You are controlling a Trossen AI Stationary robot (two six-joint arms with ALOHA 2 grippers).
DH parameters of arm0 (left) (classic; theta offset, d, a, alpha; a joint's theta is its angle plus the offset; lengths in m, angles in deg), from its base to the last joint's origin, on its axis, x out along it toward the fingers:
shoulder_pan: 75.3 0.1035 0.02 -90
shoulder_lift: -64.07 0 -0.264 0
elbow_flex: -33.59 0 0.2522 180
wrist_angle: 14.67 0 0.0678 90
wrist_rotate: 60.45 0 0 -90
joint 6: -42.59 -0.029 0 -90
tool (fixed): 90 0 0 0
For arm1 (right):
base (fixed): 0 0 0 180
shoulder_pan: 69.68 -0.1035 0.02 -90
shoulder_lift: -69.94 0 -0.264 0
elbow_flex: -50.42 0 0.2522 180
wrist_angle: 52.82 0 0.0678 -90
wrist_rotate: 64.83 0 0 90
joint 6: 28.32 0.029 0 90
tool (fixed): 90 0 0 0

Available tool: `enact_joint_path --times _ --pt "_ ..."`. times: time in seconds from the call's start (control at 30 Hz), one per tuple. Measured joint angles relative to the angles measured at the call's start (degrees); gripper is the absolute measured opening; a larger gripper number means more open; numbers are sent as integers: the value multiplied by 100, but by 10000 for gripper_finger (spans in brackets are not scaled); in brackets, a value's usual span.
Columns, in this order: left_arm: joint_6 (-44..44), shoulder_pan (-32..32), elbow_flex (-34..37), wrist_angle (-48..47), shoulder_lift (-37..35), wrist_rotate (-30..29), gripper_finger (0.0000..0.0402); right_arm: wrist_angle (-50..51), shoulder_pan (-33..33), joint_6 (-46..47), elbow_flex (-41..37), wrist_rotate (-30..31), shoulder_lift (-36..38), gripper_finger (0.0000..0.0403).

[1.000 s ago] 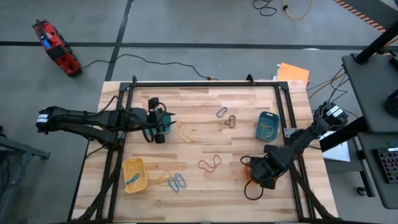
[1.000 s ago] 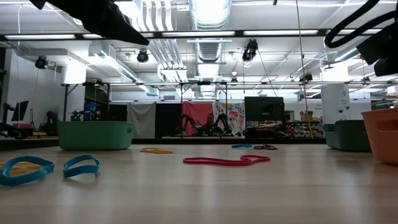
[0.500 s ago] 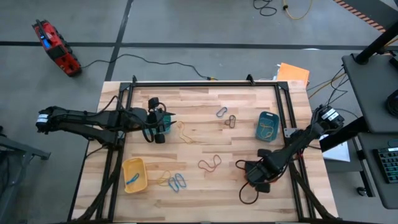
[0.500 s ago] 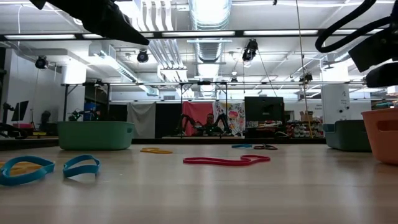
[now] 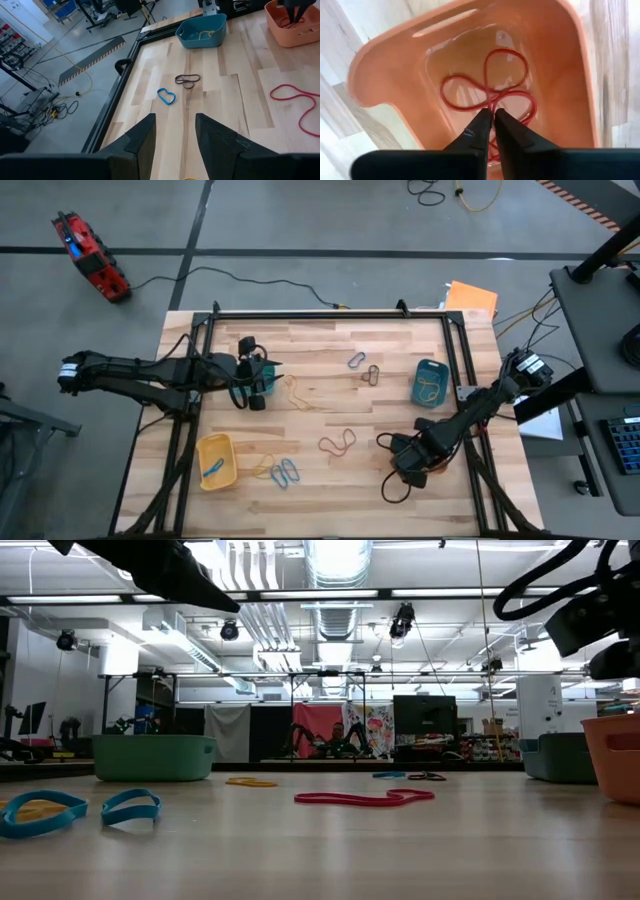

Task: Sort rubber bands into baskets
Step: Put the red rubber band into the orange bin, then put the blue rubber band into the yellow bin

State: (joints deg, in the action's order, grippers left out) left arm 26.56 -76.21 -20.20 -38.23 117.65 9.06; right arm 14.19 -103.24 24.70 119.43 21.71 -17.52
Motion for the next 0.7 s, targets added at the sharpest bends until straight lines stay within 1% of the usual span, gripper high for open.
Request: enact_joint_path --times 0.1,0.23,0.37,0.47,0.53,0.57,0.63,0.7 --pt "0 0 0 -2 0 1 121 1 -1 210 51 2 2 47" --pt "13 0 1 -2 0 2 110 42 -1 348 86 -18 4 94" --pt "178 0 2 -4 0 7 99 61 6 279 229 -293 105 134" --pt "349 -2 2 -20 0 13 94 68 53 265 461 -156 263 152" --pt "485 -2 2 -51 0 28 92 65 98 244 625 264 410 158" --pt "573 -2 3 -81 0 56 91 64 111 195 702 604 493 159" --pt "770 -2 5 -121 1 227 90 54 113 -37 848 1410 658 159" --pt "983 -3 7 -148 2 526 90 15 108 -435 934 2251 805 155"
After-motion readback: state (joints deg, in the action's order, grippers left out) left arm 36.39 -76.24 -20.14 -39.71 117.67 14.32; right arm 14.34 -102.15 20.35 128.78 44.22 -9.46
